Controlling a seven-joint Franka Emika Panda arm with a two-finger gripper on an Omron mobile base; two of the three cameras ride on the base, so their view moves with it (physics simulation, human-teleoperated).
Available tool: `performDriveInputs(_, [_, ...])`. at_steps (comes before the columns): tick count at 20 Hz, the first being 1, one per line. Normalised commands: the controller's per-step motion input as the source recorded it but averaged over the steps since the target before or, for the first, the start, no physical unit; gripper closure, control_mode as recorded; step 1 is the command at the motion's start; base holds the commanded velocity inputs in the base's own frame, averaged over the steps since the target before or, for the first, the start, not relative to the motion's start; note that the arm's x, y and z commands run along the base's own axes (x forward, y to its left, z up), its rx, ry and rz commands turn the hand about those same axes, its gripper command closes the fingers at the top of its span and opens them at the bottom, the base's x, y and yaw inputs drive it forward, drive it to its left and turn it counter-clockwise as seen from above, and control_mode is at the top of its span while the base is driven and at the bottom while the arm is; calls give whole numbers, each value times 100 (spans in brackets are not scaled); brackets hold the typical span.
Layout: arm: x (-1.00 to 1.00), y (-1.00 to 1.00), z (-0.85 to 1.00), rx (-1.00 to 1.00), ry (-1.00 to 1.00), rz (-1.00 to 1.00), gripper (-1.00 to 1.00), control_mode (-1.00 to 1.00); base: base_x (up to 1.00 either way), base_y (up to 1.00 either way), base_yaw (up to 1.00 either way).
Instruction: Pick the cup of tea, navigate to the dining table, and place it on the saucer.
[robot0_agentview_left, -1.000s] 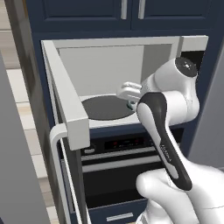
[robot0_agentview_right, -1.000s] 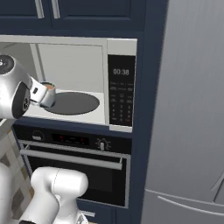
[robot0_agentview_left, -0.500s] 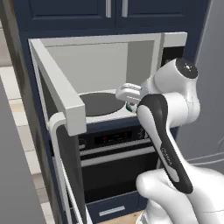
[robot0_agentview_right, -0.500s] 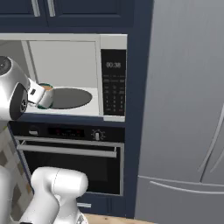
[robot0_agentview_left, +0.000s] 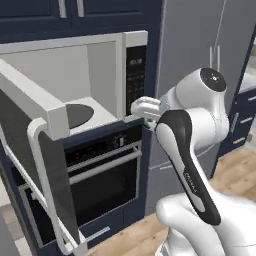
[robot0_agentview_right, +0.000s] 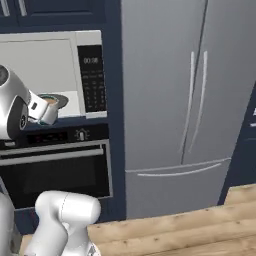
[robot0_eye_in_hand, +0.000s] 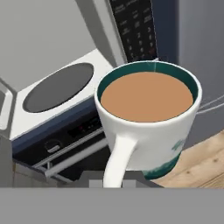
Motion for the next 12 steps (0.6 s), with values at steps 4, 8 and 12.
performDriveInputs(4, [0, 0, 0, 0, 0, 0, 100, 100, -56, -1, -64])
performDriveInputs(8, [0, 0, 0, 0, 0, 0, 100, 100, -51, -3, -71])
performDriveInputs(12, [0, 0, 0, 0, 0, 0, 100, 100, -43, -3, -77])
